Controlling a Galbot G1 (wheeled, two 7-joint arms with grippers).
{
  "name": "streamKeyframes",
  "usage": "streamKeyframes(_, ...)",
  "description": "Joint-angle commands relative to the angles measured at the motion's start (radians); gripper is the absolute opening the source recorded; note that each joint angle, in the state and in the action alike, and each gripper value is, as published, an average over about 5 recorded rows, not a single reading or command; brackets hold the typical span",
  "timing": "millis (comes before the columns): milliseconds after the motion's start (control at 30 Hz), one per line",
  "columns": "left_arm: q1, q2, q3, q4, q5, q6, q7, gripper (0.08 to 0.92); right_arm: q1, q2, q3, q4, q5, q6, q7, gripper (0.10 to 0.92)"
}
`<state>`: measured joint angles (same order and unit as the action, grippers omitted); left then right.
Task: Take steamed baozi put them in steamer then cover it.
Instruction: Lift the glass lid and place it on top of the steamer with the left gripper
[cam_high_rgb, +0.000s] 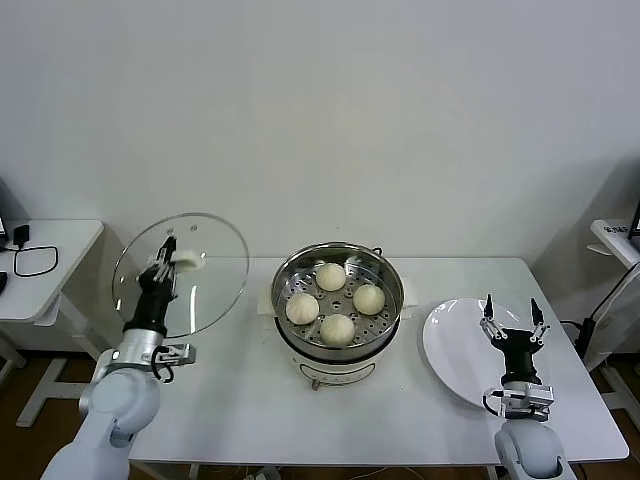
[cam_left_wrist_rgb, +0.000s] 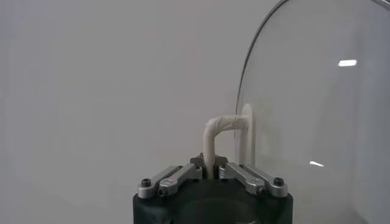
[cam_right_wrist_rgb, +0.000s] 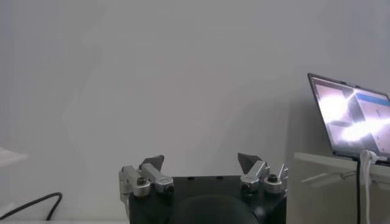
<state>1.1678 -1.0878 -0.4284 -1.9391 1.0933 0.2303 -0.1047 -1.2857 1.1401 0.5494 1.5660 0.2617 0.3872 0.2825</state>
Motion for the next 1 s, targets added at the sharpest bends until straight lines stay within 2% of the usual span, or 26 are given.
streamKeyframes(33,-0.099,-0.088,0.355,-0.260,0.054,0.252,0.209,0.192,0.000,0.005,0.006,0.001,-0.009,-0.019,0.003,0.823)
streamKeyframes(200,-0.190,-0.190,0.524,-0.135,0.133,0.319,0.261,0.192,-0.005,0.007,0.003,0.003,-0.003,-0.056,-0.009,0.823)
streamKeyframes(433,-0.268,-0.280,0.607,0.017,0.260,0.376,0.357,0.192,0.002,0.009,-0.007,-0.011,-0.001,-0.101,-0.036,0.823)
streamKeyframes(1000,-0.319,-0.401,0.642,0.190,0.383,0.391,0.353,0.192,0.062,0.051,-0.027,-0.073,-0.041,-0.113,-0.030,0.823)
